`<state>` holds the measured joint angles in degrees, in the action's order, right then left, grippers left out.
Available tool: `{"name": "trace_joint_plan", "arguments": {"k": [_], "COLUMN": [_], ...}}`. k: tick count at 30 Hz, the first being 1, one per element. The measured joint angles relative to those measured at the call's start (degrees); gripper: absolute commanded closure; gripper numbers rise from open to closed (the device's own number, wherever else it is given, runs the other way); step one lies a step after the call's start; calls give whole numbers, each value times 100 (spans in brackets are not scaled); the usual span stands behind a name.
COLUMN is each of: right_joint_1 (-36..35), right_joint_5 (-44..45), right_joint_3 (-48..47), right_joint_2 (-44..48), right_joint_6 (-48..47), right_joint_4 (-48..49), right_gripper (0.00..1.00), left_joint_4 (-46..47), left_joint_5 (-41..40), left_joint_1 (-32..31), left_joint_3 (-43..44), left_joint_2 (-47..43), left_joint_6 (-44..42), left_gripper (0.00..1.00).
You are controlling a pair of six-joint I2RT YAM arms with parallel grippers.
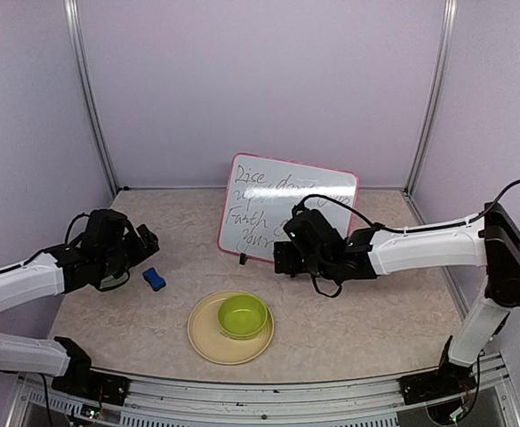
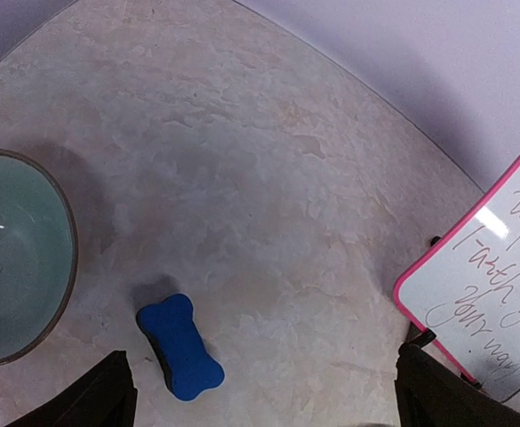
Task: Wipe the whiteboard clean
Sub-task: Pick up the whiteboard eraser from the center of the board.
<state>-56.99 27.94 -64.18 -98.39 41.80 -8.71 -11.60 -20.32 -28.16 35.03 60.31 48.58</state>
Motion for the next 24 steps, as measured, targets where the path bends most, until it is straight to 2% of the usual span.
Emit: {"name": "trace_joint_plan", "arguments": {"k": [2, 8, 15, 24], "right_joint_1": [-26, 184, 1838, 1917], "right_joint_5": [-39, -249, -1237, -1543], "right_joint_3": [81, 509, 1213, 1370], "right_joint_2": [170, 981, 2389, 2404], "right_joint_6": [-334, -1296, -1884, -2140], "right_joint_4": [37, 85, 267, 164], "right_gripper": [7, 5, 4, 4], "left_joint_4": [-46, -243, -369, -638], "left_joint_5": [-13, -35, -101, -98], "left_joint_1": [-48, -181, -286, -264], "left_joint_3": [4, 111, 201, 682], "left_joint_2": [118, 535, 966, 1757], "left_joint_6": [101, 402, 673, 800], "left_gripper": [1, 1, 1, 1]}}
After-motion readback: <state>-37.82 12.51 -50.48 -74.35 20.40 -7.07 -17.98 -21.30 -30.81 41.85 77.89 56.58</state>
